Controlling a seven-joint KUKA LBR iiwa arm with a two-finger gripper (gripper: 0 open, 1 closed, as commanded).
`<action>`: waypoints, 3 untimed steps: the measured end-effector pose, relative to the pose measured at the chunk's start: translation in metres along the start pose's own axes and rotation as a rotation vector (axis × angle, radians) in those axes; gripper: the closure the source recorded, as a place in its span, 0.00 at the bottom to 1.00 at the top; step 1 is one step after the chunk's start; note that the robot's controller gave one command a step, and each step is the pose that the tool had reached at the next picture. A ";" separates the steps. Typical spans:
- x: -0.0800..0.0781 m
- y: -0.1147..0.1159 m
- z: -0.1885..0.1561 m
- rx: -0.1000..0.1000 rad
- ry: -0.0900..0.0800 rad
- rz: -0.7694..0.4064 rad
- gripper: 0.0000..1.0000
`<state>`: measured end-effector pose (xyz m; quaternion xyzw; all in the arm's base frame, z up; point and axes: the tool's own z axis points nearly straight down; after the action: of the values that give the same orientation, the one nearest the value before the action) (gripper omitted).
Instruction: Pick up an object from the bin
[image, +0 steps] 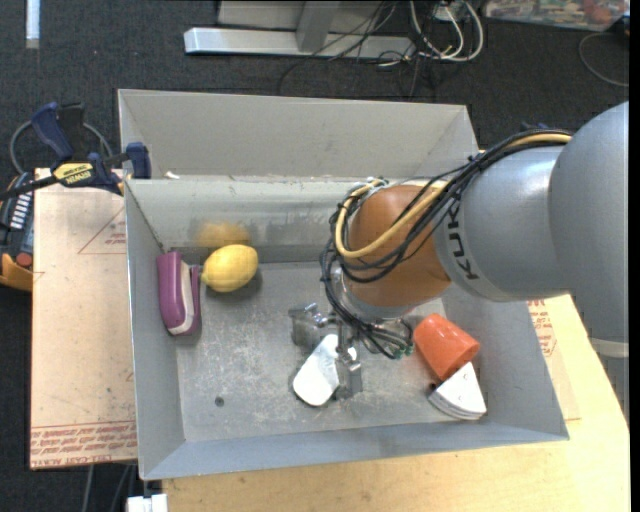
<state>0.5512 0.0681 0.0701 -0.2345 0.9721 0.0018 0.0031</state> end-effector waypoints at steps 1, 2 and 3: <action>0.010 0.009 0.002 -0.004 0.004 0.095 1.00; 0.010 0.010 0.002 -0.004 0.004 0.102 1.00; 0.011 0.010 0.000 -0.006 0.008 0.102 1.00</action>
Offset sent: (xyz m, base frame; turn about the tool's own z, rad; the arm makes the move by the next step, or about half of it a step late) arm 0.0000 0.0000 0.0000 0.0000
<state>0.5365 0.0722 0.0704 -0.1844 0.9828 0.0039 -0.0018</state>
